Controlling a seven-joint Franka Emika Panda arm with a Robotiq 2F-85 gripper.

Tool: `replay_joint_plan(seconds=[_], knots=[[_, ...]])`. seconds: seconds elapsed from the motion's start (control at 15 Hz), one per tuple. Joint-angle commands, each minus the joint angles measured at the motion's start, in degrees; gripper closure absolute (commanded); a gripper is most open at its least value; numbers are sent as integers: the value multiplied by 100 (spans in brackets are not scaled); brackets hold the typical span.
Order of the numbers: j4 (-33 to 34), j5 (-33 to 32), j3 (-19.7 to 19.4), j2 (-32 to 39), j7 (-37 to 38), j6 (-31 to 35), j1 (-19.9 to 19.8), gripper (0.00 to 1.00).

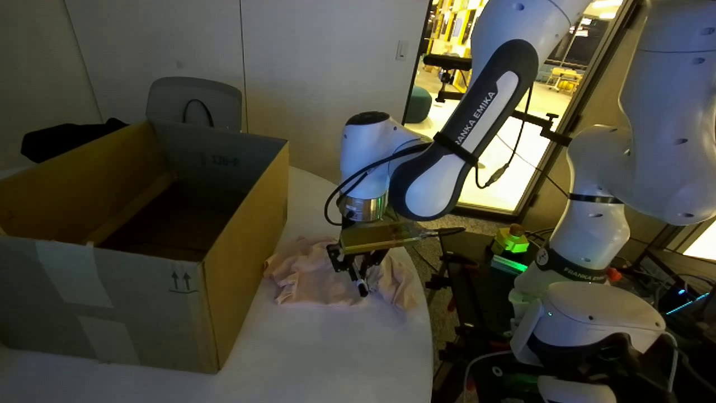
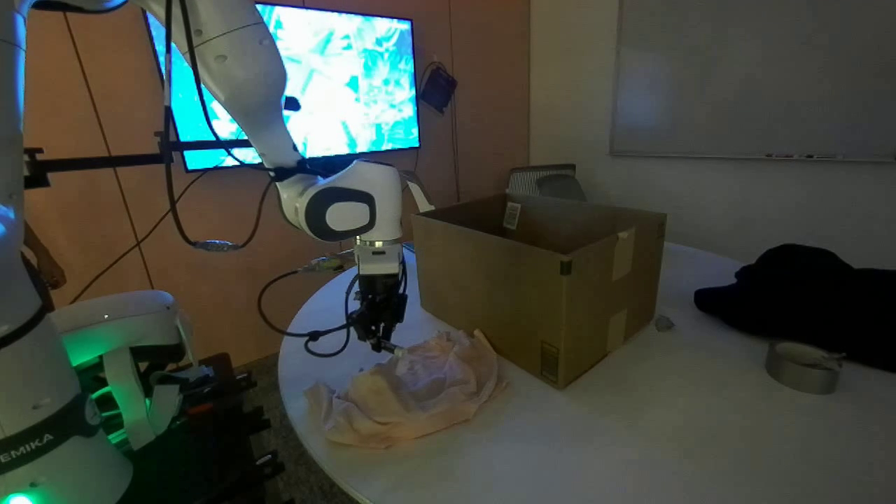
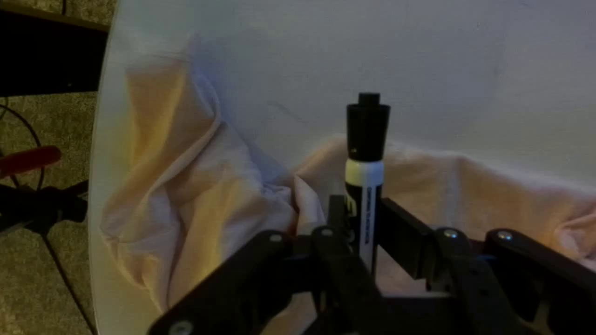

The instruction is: Put the marker in the shirt, fold the shirt then put it in the box

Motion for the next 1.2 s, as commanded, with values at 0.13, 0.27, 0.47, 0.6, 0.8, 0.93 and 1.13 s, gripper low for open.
replay_joint_plan(seconds=[0.13,0.27,0.47,0.6,0.8,0.93,1.13], knots=[[-192,-408,-371,-227,1196,298,47,94],[-155,-620,-483,-178,1475,246,34,94],[-87,-863,-576,-90,1706,191,-17,94],[-23,-985,-588,-4,1765,143,-33,93],[19,-1079,-550,98,1670,83,-63,45],[3,-1126,-542,120,1623,74,-59,28],[-96,-1193,-507,-3,1560,10,-19,6]])
